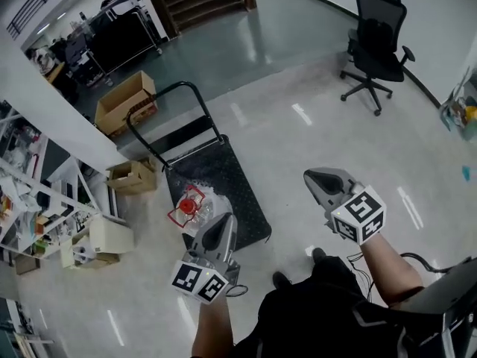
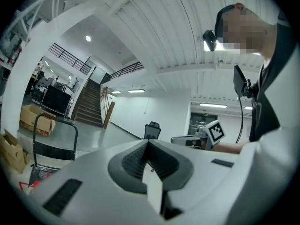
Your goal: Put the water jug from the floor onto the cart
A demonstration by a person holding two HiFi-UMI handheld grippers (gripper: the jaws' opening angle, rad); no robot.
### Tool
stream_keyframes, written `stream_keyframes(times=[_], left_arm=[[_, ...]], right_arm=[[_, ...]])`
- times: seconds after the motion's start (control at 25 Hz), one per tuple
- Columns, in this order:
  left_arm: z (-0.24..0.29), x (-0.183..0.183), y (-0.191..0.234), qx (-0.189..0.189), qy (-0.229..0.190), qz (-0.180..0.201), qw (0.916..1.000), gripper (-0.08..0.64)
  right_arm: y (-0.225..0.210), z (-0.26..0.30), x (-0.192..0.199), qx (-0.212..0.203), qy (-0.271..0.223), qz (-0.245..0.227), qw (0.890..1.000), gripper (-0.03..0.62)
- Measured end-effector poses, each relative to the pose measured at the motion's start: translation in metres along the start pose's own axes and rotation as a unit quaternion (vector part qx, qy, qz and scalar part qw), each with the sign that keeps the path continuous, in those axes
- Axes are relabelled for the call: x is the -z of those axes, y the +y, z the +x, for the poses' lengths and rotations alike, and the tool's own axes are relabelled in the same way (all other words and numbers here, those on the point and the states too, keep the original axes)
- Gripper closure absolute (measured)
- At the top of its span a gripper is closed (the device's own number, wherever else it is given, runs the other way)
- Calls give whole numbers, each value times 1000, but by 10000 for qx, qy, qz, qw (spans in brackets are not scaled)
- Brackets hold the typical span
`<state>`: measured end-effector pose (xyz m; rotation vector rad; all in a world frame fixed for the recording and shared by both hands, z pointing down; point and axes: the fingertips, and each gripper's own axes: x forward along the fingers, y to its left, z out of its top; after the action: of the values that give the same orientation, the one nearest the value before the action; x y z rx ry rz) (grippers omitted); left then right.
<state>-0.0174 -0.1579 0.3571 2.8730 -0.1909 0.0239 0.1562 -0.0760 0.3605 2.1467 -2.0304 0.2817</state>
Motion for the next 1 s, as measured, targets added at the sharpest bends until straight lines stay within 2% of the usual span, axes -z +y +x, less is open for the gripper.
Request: stream_keyframes(times=[0.2, 0.4, 0.56, 0.76, 1.0], left_arm=[[-19, -6, -43, 79, -124, 70, 9999, 568], [-24, -4, -100, 89, -108, 260, 9996, 568], [-22, 7, -166, -3, -138, 281, 9995, 568], [-22, 41, -265, -71, -40, 83, 9999, 568], [-35, 60, -346, -318, 158, 251, 9991, 568]], right_arm=[[17, -48, -2, 60, -126, 1, 9999, 591], [21, -100, 5, -67, -340, 6, 9994, 591], [14, -162, 25, -211, -381, 35, 9990, 591], [-1, -251, 53, -398, -410, 66, 9983, 591], [-14, -334, 68, -427, -557, 166, 9974, 591]])
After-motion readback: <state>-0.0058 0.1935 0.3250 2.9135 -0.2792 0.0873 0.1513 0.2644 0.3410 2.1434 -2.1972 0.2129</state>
